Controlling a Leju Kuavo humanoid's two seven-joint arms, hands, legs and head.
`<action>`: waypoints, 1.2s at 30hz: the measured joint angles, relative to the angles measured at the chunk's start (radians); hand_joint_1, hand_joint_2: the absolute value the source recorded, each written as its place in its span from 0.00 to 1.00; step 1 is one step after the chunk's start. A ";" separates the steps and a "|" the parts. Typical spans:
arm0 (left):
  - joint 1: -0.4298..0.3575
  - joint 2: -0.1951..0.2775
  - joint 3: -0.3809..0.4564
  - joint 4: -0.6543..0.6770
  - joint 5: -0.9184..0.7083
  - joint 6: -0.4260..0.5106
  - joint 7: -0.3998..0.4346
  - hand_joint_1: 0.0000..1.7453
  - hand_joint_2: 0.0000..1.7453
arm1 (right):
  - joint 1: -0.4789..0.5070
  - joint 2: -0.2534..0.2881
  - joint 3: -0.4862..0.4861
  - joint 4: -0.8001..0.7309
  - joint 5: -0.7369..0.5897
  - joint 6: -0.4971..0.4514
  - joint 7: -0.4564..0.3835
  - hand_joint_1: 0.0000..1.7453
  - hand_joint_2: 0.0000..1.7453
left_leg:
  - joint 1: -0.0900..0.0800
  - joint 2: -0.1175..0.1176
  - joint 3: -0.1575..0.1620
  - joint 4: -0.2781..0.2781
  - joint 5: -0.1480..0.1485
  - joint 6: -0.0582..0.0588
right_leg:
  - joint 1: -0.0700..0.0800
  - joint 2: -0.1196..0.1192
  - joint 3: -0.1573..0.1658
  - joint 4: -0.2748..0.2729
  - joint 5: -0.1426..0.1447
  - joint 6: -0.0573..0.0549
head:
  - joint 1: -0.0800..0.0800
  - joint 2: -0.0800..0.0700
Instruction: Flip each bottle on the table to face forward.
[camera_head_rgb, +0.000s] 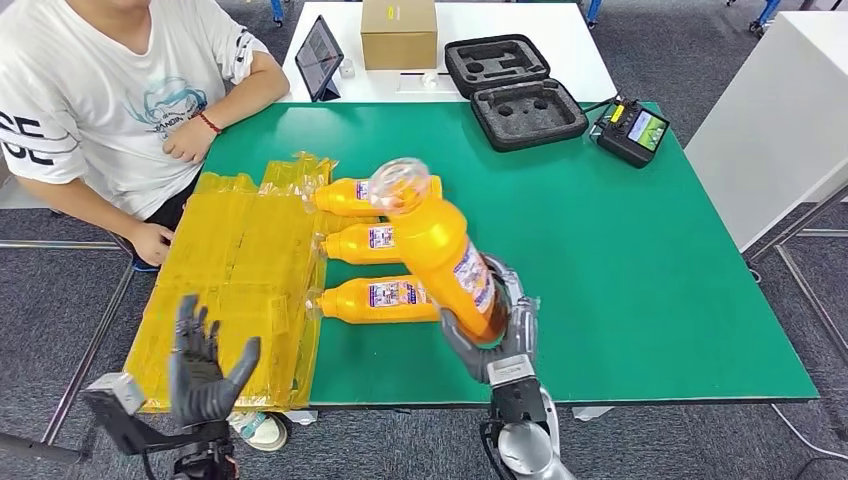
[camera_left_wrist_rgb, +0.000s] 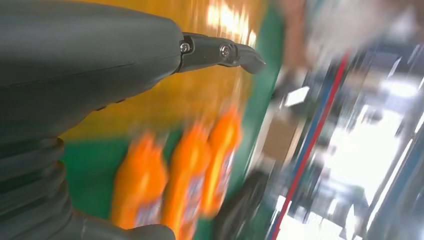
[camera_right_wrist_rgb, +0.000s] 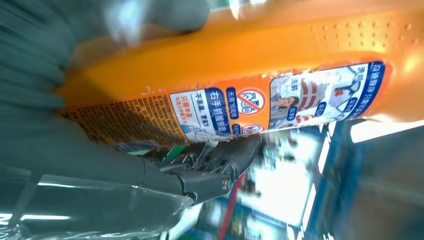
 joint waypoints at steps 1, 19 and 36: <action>-0.005 0.006 -0.020 0.014 -0.001 -0.013 0.005 0.00 1.00 | -0.004 0.005 0.000 0.019 0.005 0.005 0.000 1.00 1.00 | 0.000 0.000 0.000 0.000 0.000 0.000 | 0.000 0.000 0.000 0.000 0.000 0.000 | 0.000 0.000; -0.026 0.054 -0.095 0.083 0.001 -0.048 0.026 0.00 1.00 | -0.030 0.030 -0.015 0.121 0.022 0.032 0.010 1.00 1.00 | 0.000 0.000 -0.001 0.000 0.000 0.000 | 0.000 0.000 0.000 0.000 0.000 0.000 | 0.000 0.000; -0.099 0.087 -0.246 0.212 0.054 -0.263 0.067 0.00 1.00 | -0.103 0.111 0.091 0.362 0.107 0.141 0.037 1.00 1.00 | 0.000 0.000 -0.001 0.000 0.000 0.000 | 0.000 0.000 -0.001 0.000 0.000 0.000 | 0.000 0.000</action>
